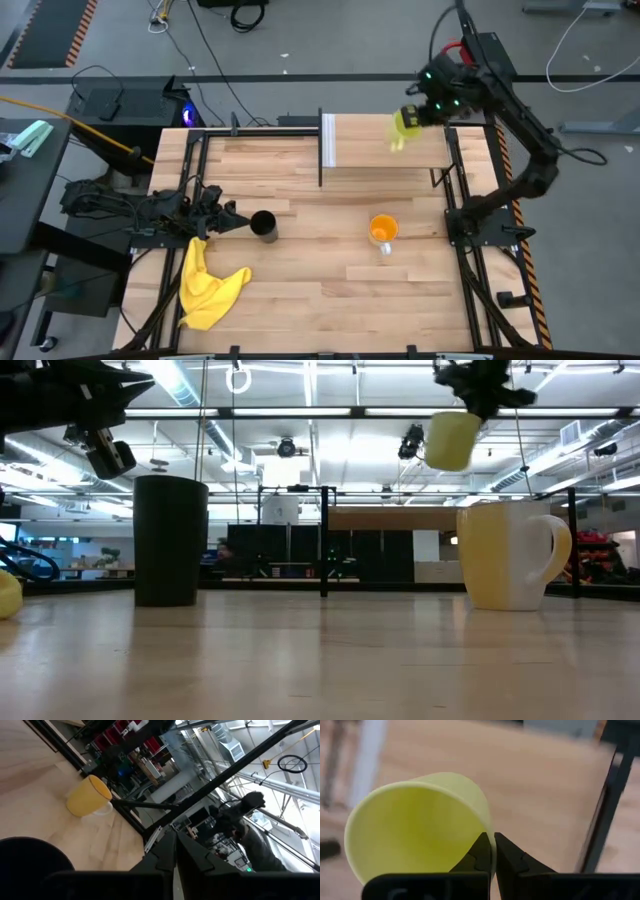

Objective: Stack small to large cups/mugs on shelf
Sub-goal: Put the yellow mug on the shelf

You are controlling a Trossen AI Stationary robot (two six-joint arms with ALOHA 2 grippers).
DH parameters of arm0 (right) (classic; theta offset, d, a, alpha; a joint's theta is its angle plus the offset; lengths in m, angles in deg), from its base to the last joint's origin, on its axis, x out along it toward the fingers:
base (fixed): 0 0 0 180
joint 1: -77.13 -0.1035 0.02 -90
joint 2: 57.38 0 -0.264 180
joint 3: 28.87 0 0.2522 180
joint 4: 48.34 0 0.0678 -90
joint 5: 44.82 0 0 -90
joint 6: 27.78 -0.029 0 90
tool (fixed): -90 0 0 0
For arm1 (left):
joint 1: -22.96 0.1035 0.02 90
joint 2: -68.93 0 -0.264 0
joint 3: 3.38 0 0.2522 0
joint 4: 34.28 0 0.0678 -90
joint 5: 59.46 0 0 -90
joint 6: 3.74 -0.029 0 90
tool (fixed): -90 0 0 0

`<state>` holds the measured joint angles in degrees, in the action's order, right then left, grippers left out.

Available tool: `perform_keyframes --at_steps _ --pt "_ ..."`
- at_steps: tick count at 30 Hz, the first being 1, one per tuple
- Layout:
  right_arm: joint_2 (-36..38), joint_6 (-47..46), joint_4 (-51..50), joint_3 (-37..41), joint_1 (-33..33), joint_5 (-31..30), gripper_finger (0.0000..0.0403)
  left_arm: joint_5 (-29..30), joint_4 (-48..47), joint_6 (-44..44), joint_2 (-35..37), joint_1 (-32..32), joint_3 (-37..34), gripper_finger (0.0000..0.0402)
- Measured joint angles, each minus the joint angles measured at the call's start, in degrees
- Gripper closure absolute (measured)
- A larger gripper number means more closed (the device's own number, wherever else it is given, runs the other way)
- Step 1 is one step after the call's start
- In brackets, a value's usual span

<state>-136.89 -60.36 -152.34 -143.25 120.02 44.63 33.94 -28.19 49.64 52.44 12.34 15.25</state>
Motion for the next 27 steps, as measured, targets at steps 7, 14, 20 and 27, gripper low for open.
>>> perform_keyframes --at_steps 7,14,20,27 --pt "8.79 -0.02 0.19 12.31 0.84 -4.24 0.0392 0.93 -0.06 -0.03 0.00 0.55 0.00 0.0376" --pt "6.00 4.78 0.41 14.06 7.88 -4.82 0.0392 0.94 -0.06 0.01 0.00 0.86 0.00 0.0383" --pt "0.82 9.51 0.37 12.65 10.74 -4.77 0.0392 1.07 -0.06 1.52 0.00 0.86 0.00 0.0377" --pt "-0.87 12.61 0.28 10.65 12.61 -5.52 0.0392 2.69 -0.08 1.45 0.00 0.86 0.00 0.0384"
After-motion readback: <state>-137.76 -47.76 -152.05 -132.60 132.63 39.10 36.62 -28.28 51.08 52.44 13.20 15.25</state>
